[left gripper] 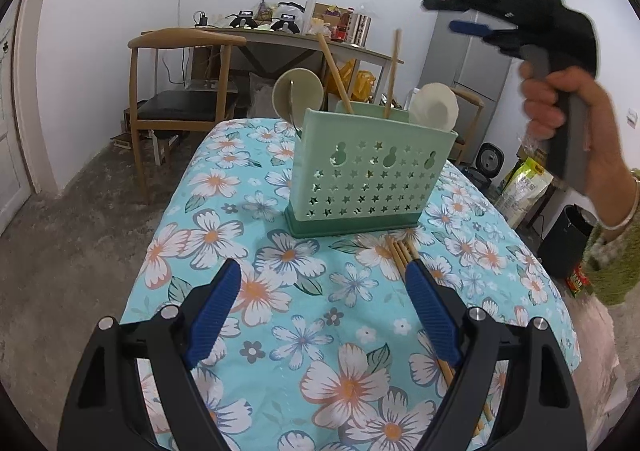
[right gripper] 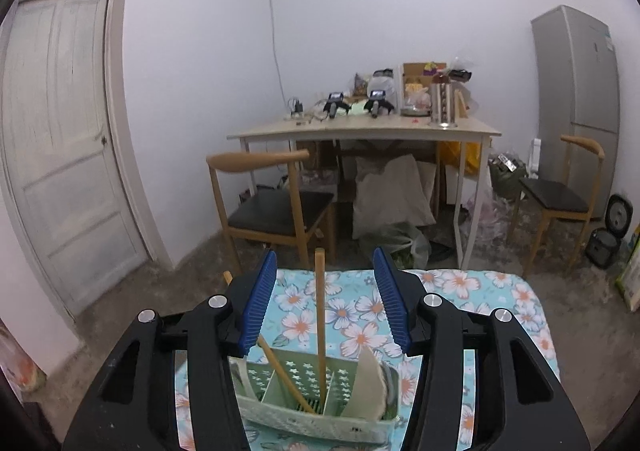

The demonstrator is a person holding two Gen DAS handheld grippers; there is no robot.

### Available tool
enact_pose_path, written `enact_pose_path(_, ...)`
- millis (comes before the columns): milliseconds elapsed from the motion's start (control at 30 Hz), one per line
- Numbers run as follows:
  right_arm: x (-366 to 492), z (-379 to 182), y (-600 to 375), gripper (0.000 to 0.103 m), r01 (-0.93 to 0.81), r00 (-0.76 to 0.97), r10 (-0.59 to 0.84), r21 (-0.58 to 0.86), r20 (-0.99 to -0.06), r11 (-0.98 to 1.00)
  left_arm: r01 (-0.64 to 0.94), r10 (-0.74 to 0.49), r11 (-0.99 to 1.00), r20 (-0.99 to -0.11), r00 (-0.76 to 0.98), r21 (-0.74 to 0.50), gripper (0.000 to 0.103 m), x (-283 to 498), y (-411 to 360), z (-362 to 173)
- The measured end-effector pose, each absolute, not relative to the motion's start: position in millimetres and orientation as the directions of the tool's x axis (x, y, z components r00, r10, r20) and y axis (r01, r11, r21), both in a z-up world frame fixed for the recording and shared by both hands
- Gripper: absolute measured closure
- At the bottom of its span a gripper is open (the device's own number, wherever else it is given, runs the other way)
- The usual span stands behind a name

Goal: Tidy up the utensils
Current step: 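Open the right tool over the basket, then move it to the loose chopsticks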

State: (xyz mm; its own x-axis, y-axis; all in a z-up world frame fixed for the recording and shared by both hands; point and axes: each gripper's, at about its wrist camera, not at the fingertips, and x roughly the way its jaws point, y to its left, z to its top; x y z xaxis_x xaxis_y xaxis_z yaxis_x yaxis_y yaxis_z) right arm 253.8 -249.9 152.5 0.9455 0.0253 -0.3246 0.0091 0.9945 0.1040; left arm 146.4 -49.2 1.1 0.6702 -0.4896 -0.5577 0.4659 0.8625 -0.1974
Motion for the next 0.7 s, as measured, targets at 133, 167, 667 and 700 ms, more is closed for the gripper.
enact_pose_path(133, 215.5, 156.3, -258.1, 0.053, 0.001, 0.952, 0.054, 0.180, -0.301, 0.984, 0.475, -0.495, 0.857, -0.567, 0.658, -0.197, 0.021, 142.5, -54.3, -1.3)
enact_pose_path(167, 204.9, 154.8, -259.4, 0.052, -0.005, 0.952, 0.065, 0.197, -0.298, 0.980, 0.478, -0.497, 0.856, -0.573, 0.652, -0.198, 0.021, 141.7, -55.9, -2.5)
enact_pose_path(667, 136.8, -45.9, -276.4, 0.066, 0.127, 0.681, 0.469, 0.721, -0.563, 0.681, 0.491, -0.489, 0.843, -0.695, 0.526, -0.222, 0.021, 119.3, -78.4, -40.3)
enact_pose_path(700, 135.0, -54.2, -272.6, 0.067, 0.134, 0.667, 0.484, 0.730, -0.566, 0.670, 0.487, -0.490, 0.843, -0.702, 0.518, -0.229, 0.021, 118.1, -77.8, -43.2)
